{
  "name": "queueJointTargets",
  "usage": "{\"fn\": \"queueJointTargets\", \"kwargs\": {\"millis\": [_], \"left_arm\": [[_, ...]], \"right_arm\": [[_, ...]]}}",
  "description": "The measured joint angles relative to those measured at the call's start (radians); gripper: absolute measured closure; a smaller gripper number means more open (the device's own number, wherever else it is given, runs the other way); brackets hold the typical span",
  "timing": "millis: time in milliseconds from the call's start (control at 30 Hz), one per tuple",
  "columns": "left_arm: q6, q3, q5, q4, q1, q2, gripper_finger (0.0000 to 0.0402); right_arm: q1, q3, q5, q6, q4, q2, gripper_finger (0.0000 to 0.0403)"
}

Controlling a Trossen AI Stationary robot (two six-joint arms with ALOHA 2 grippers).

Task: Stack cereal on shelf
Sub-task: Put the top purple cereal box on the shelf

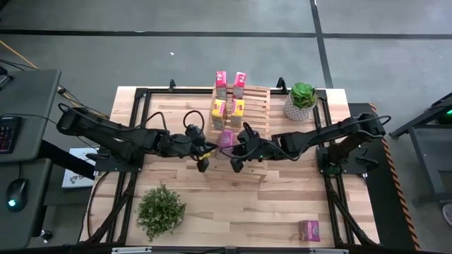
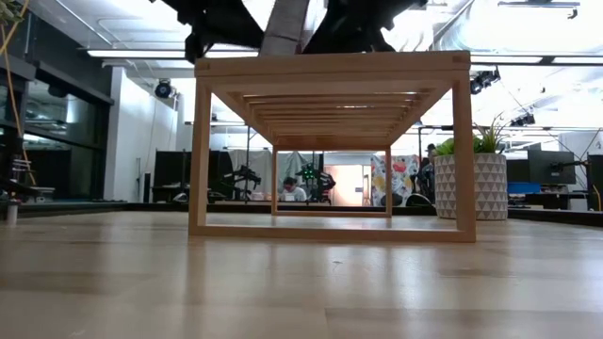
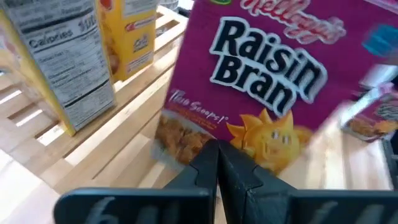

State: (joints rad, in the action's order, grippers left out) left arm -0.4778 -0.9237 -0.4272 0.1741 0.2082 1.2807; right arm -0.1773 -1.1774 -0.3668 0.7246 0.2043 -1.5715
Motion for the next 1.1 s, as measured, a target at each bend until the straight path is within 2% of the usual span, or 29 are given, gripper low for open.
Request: {"fn": "queueJointTargets", "kwargs": {"millis": [267,567,1100], "left_arm": [[-0.018,0.0,0.008,0.019,0.031,-0.013,0.0401],[-0.015,0.0,-0.046,0.103,0.009,-0.013,0.0402],[0.011,0.0,-0.029,0.122,-0.005,-0.021,0.0401]], "right_arm": [[0.022,0.0,0.012,-0.011,-0.033,0.0,0.0403],[0.027,0.0,0.043,-0.025,-0.063,0.0,0.0403],[0.027,0.0,0.035,-0.018,-0.067,-0.011,0.0403]]}}
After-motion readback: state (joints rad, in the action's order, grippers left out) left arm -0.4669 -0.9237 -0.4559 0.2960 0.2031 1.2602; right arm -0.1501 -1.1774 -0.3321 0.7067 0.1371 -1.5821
